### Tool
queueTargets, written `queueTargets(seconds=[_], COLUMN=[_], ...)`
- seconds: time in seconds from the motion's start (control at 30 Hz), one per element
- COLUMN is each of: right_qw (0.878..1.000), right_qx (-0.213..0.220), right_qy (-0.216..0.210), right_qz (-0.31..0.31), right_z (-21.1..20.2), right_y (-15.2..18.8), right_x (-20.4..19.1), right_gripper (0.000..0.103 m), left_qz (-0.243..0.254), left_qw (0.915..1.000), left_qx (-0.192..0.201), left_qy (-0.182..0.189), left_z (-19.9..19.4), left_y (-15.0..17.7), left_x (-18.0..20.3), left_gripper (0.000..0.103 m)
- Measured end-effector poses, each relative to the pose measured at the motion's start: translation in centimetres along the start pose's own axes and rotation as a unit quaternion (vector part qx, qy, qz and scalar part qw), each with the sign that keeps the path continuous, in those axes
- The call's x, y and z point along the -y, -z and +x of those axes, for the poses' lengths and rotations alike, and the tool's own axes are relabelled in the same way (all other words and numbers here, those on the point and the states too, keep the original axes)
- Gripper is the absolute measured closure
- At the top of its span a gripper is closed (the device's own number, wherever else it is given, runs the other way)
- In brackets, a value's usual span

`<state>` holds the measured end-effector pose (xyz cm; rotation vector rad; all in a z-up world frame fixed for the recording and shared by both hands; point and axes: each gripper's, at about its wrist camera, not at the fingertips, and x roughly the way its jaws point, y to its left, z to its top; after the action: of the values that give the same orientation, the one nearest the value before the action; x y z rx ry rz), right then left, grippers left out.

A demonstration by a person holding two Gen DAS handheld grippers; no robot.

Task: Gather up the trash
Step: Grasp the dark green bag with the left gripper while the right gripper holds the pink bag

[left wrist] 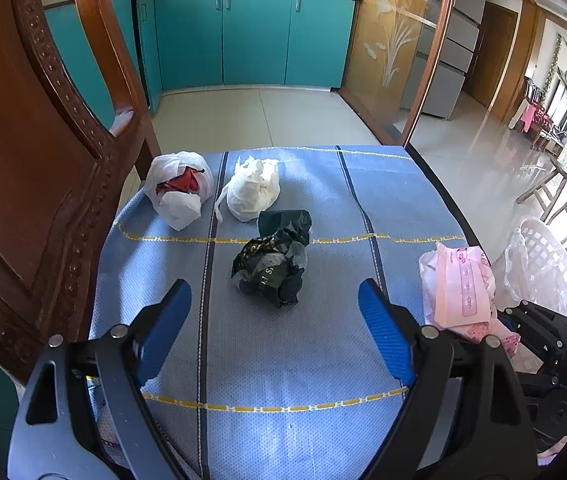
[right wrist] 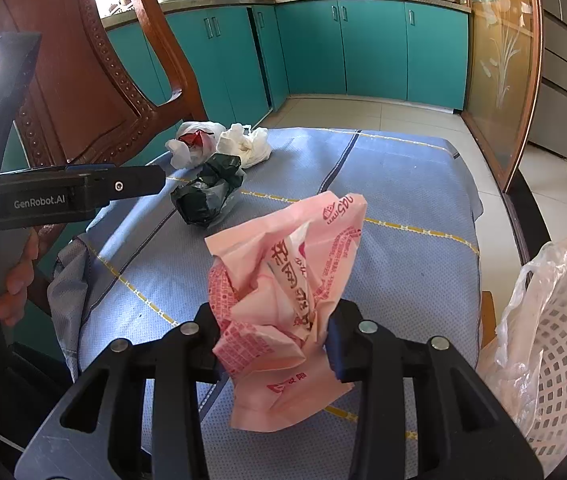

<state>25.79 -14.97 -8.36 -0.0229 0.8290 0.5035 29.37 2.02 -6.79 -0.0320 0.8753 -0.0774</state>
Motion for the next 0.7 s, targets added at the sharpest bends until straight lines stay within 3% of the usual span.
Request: queueTargets(seconds=[0.23, 0.43, 0.7], right_qw=[1.000, 1.000, 1.000], right_qx=[-0.001, -0.001, -0.011], right_qy=[0.003, 0.009, 0.016], right_qz=[0.011, 0.010, -0.001], right_z=[0.0, 0.1, 0.7], right_y=[0.2, 0.1, 0.2], right_x=[0.4, 0.6, 0.6], right_gripper=[0.065, 0.064, 0.064], left_qz=[-0.024, -0.050, -0.037], left_qw=[0.9990, 0.9979, 0.9985], left_qx=[0.004, -0.007, -0.018], left_qy=[0.039, 0.039, 0.037], left_z=[0.1, 2.7, 7.0], left_y=[-0.1, -0.1, -0.8], left_x=[-1.5, -2.4, -0.6], left_gripper=[0.017, 0.017, 0.017])
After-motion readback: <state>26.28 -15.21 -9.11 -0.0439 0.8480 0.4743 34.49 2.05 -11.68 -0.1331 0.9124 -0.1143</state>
